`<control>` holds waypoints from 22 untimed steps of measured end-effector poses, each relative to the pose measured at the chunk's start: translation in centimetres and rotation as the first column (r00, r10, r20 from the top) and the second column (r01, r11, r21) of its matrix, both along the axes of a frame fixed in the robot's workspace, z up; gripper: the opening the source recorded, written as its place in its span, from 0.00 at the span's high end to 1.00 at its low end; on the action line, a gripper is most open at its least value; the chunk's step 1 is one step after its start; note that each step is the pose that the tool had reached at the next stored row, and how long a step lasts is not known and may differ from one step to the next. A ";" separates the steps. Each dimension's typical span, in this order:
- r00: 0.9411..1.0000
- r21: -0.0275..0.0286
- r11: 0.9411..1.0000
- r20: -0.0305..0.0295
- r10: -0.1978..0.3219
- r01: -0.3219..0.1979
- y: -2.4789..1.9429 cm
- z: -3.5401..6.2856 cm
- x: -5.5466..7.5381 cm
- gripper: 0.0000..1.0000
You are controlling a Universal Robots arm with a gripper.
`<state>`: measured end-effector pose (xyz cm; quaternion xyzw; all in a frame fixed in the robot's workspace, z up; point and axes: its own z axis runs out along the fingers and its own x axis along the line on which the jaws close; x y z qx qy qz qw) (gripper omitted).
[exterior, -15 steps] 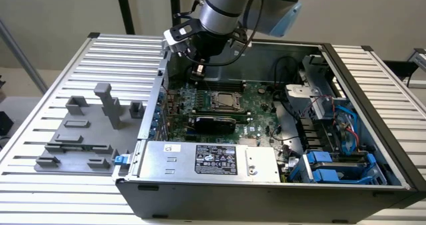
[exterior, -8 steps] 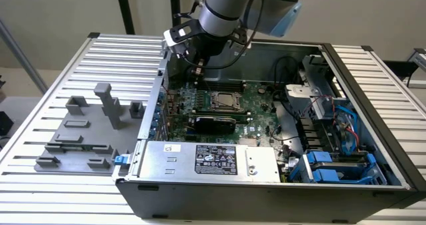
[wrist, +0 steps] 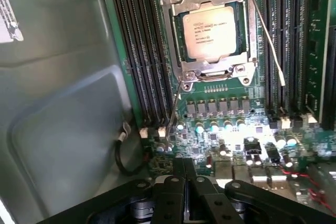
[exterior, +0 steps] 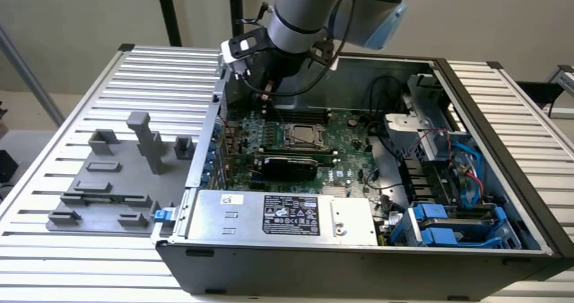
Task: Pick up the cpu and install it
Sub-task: 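Close the cpu cover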
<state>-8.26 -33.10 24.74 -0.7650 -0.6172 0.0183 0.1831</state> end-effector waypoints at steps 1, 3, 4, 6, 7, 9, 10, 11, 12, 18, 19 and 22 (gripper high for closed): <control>1.000 0.000 1.000 0.000 -0.018 0.018 0.00 -0.17 0.0 0.89; 0.998 0.000 0.998 0.000 -0.056 0.056 0.00 -0.54 0.0 0.89; 0.997 0.000 0.997 0.000 -0.073 0.073 0.00 -0.70 0.0 0.89; 0.994 0.002 0.994 0.000 -0.109 0.109 -0.01 -1.02 0.0 0.89; 0.992 0.004 0.992 0.000 -0.124 0.124 -0.01 -1.14 0.0 0.89; 0.989 0.011 0.988 -0.001 -0.151 0.151 0.00 -1.22 0.0 0.89; 0.987 0.014 0.987 -0.002 -0.162 0.162 -0.01 -1.21 0.0 0.89; 0.985 0.016 0.985 -0.002 -0.173 0.173 -0.01 -1.21 0.0 0.89; 0.983 0.017 0.983 -0.002 -0.183 0.183 0.00 -1.17 0.0 0.89; 0.977 0.017 0.977 -0.003 -0.214 0.214 0.00 0.19 0.1 0.89; 0.976 0.018 0.976 -0.002 -0.216 0.216 0.00 0.20 0.2 0.89; 0.976 0.017 0.976 0.000 -0.219 0.218 0.00 0.20 0.5 0.89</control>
